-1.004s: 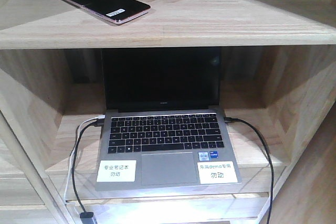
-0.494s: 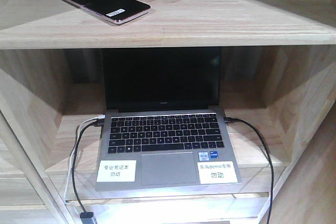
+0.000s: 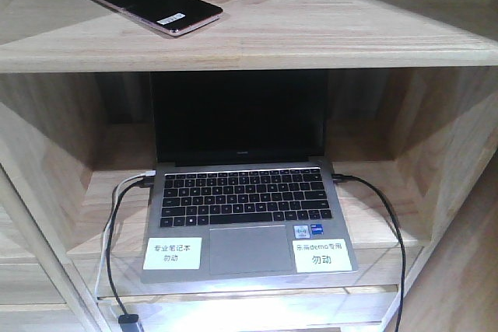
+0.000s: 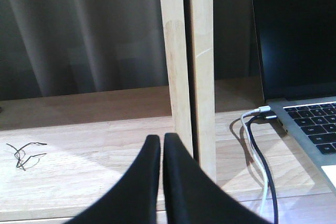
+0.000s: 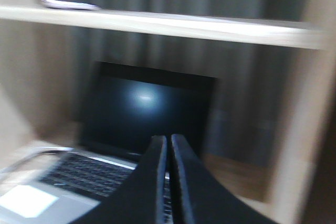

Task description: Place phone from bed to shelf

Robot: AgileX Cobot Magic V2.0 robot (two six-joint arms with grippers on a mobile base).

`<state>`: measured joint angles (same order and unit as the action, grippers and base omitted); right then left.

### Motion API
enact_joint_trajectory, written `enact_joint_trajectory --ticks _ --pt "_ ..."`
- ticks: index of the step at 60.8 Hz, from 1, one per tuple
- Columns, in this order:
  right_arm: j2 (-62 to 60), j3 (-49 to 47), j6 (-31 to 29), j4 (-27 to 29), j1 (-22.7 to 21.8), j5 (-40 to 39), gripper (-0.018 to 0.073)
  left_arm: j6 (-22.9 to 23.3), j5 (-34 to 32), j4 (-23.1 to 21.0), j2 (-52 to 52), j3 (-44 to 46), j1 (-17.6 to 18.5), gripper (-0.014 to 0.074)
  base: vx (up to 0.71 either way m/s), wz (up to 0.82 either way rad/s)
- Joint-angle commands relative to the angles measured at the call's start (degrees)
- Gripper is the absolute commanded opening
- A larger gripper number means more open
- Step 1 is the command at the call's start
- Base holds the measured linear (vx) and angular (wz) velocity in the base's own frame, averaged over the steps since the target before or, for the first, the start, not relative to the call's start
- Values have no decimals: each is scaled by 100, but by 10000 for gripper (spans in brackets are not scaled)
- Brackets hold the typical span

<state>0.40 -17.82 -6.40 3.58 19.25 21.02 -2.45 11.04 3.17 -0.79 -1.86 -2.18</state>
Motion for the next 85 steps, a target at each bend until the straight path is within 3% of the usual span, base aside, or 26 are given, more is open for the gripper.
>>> enact_joint_trajectory --ticks 1,8,18,38,47,56,85 --pt "82 -140 96 -248 -221 -398 -3 22 -403 -26 -55 146 2 1 0 0" --pt "82 -128 52 -248 -816 -149 -3 22 -403 -26 -55 146 2 1 0 0" --pt "62 394 47 -179 -1482 -463 -3 22 -403 -26 -55 146 2 1 0 0" --pt "62 1499 47 -152 -2207 -1444 -3 22 -403 -26 -55 146 2 1 0 0" --pt "62 1995 103 -140 -2257 -2102 -3 22 -403 -26 -55 146 2 1 0 0" --pt "-188 1987 80 -143 -2257 -1773 -3 22 -403 -26 -55 146 2 1 0 0" --pt "-171 1987 59 -155 -2257 -1719 -3 22 -405 -26 -61 146 2 1 0 0"
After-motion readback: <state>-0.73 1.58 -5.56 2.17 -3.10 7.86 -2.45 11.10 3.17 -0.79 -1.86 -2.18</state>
